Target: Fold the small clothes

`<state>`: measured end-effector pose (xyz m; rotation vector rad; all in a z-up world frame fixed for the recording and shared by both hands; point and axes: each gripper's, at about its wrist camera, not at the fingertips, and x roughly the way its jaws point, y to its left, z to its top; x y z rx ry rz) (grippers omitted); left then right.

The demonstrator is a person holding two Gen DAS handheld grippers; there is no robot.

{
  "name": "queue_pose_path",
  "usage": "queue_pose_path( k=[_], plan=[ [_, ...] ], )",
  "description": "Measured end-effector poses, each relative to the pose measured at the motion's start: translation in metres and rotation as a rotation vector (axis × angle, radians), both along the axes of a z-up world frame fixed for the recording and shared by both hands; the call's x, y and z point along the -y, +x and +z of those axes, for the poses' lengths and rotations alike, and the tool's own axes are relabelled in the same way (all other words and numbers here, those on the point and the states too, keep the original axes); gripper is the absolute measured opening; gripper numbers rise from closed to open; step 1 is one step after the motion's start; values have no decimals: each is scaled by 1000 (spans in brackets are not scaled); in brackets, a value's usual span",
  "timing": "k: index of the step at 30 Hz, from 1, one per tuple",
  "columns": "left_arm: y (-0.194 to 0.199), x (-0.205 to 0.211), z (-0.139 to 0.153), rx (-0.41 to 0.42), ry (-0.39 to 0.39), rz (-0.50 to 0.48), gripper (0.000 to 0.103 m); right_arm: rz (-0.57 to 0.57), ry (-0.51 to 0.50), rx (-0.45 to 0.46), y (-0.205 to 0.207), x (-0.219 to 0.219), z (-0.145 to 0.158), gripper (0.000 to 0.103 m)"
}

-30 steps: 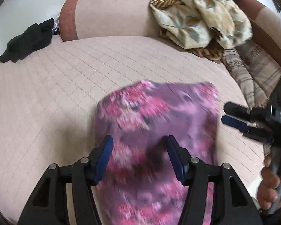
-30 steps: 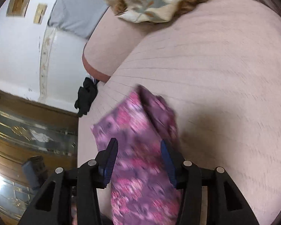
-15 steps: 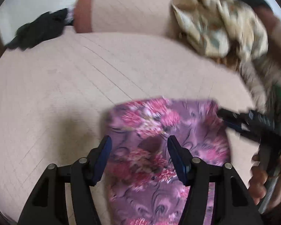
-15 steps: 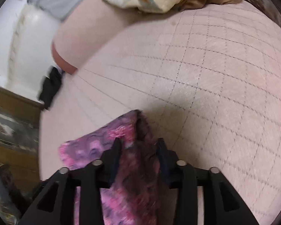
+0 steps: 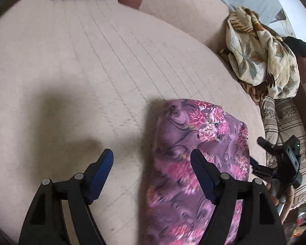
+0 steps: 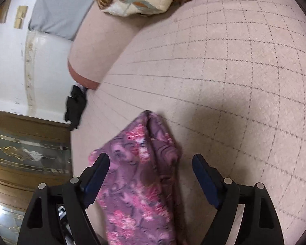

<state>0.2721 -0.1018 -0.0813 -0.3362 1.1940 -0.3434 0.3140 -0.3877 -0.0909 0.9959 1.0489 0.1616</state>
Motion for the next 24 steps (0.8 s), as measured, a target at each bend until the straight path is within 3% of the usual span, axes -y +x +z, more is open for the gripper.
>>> queue_pose_path(
  k=[5,7,8,9,10,12,16,19,21,24],
  plan=[
    [28,26,-28,-49,-56,-18,79,57,12,-68,19,-9,-25,85],
    [31,28,-30,-39,-74,-11,81,85,-32,-55,24,-16,-24,73],
    [31,29,-28,-36,-69,-19,74,118,-40,-68,31,-25,-29,50],
    [29,31,-25,-31,-92,-50,45,124,-35,-75,33,-28,-32,40],
    [29,33,-22,-35,-96,-67,44,124,-35,-75,33,-28,-32,39],
    [26,28,-8,-22,-100,-74,27,134,-68,-64,35,-32,-29,32],
    [24,5,29,27,-193,-89,18,129,-81,-14,32,-35,-12,28],
    [38,-3,57,97,-171,-79,18,117,2,69,35,-33,6,27],
    [57,-3,68,118,-166,-66,18,134,-4,78,55,-43,18,26],
    [96,-6,57,68,-126,-22,23,136,-24,83,90,-50,18,29]
  ],
)
